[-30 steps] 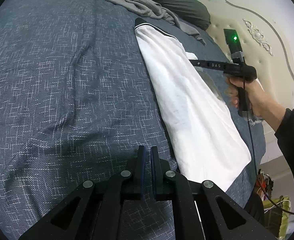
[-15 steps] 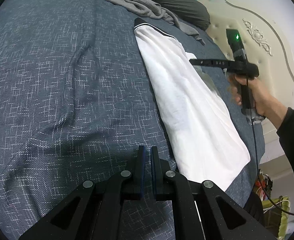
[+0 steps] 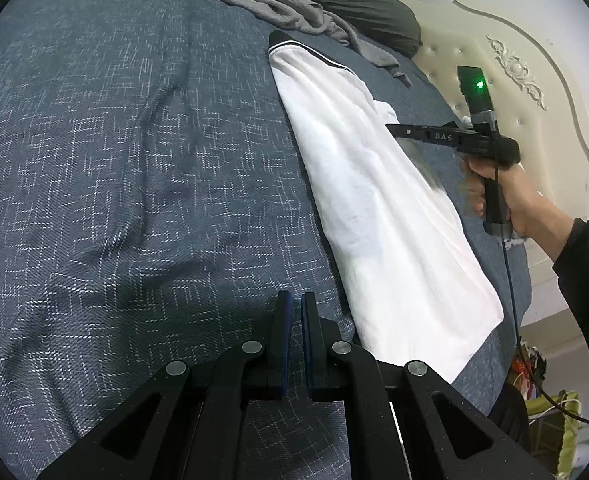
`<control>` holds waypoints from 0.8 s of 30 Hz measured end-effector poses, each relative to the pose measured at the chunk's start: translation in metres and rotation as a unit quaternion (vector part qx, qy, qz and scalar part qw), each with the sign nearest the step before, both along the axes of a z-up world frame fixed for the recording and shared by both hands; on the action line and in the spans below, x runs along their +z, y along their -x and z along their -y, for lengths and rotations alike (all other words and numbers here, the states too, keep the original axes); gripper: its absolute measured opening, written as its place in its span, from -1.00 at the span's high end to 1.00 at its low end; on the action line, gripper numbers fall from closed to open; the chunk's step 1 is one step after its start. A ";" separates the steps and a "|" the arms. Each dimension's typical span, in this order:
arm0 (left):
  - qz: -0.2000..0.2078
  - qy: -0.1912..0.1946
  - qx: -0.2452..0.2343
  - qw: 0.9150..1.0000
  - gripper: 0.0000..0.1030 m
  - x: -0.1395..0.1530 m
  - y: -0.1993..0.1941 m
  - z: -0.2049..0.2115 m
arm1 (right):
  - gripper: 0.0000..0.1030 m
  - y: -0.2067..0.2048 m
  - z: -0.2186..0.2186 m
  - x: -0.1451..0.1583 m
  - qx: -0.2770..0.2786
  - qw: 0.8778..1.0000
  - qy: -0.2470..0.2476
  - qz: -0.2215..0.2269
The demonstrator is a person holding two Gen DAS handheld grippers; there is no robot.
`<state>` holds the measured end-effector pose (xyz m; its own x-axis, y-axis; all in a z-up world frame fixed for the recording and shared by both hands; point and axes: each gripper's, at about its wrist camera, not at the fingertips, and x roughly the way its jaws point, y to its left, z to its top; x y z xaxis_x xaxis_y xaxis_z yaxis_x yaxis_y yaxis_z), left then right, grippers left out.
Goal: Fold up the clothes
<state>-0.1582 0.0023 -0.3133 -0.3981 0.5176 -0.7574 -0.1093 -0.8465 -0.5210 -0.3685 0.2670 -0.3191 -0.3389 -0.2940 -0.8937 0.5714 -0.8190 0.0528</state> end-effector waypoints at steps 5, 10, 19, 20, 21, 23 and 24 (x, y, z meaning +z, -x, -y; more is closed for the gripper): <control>0.001 -0.001 0.001 1.000 0.90 0.001 0.001 0.001 | 0.95 0.012 -0.017 0.015 -0.043 0.998 0.029 -0.021; 0.001 -0.001 0.001 1.000 0.90 0.000 0.000 0.003 | 0.95 0.028 -0.027 0.007 -0.092 0.995 0.032 0.002; 0.002 0.000 0.001 1.000 0.90 -0.001 -0.001 0.007 | 0.95 0.033 -0.043 0.001 -0.142 0.987 0.074 0.017; 0.002 0.000 0.001 1.000 0.90 -0.001 -0.001 0.007 | 0.95 0.033 -0.046 0.001 -0.145 0.986 0.078 0.020; 0.002 0.000 0.001 1.000 0.90 -0.001 -0.002 0.007 | 0.95 0.031 -0.048 0.001 -0.143 0.986 0.079 0.026; 0.002 -0.001 0.000 1.000 0.90 -0.001 -0.002 0.007 | 0.95 0.028 -0.051 0.002 -0.137 0.987 0.080 0.036; 0.002 -0.002 -0.001 1.000 0.90 0.000 -0.002 0.006 | 0.95 0.026 -0.054 0.004 -0.133 0.987 0.086 0.037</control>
